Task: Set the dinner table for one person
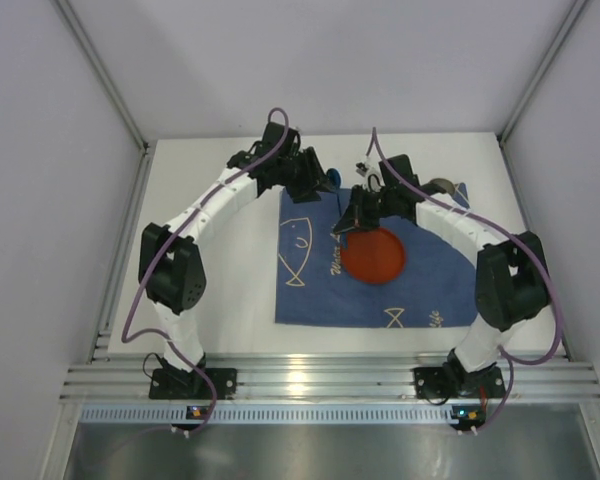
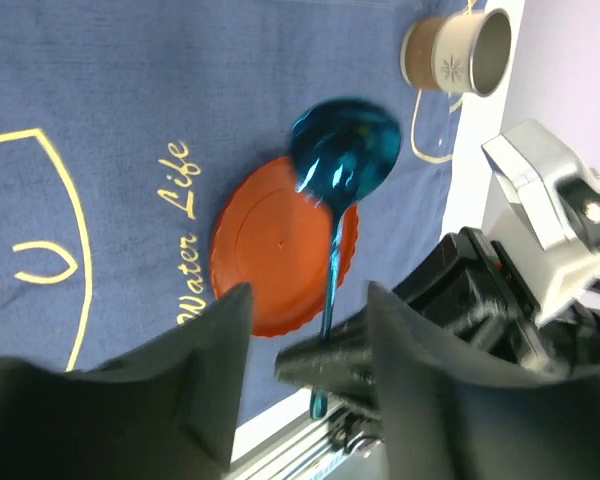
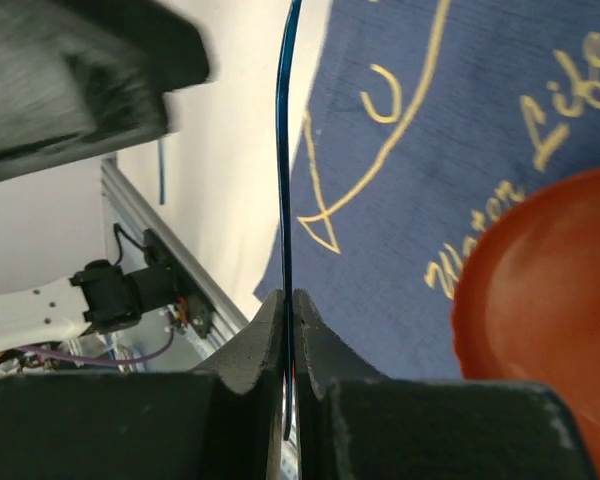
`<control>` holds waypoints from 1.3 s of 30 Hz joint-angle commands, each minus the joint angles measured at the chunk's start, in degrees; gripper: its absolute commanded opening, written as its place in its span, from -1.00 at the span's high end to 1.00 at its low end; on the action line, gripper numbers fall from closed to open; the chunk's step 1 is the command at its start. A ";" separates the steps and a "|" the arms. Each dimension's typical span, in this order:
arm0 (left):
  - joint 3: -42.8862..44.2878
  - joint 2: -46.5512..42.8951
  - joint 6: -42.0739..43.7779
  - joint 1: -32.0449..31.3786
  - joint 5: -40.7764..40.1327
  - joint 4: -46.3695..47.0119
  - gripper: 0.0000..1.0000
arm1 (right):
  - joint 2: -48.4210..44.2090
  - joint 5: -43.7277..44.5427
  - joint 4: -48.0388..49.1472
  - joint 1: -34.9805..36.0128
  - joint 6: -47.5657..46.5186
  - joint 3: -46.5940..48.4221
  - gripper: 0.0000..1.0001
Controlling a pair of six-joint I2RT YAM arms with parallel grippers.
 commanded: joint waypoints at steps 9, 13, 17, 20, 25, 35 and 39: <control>-16.38 -17.10 6.79 8.70 -10.84 -6.80 -0.71 | -9.47 6.77 -12.14 -13.96 -9.47 -10.41 1.00; -23.85 -21.50 9.07 18.09 -12.78 -9.96 -0.71 | -11.84 9.93 -14.87 -17.83 -11.93 -13.05 1.00; -29.04 -25.11 13.20 24.17 -14.54 -12.51 -0.70 | -12.29 13.18 -19.17 -19.77 -12.55 -13.75 1.00; -30.98 -26.43 15.05 27.61 -15.07 -13.39 -0.68 | -12.55 15.90 -21.63 -20.65 -13.95 -14.72 1.00; -32.57 -27.05 15.32 30.95 -13.75 -13.22 -0.65 | -12.46 24.08 -24.71 -21.00 -15.45 -16.74 1.00; -32.13 -24.77 15.84 33.32 -17.26 -15.59 -0.64 | -4.03 34.28 -28.85 -22.32 -15.71 -12.09 0.99; -32.83 -24.67 16.81 36.57 -17.00 -16.47 -0.64 | -1.92 35.25 -29.03 -22.85 -15.71 -11.47 0.79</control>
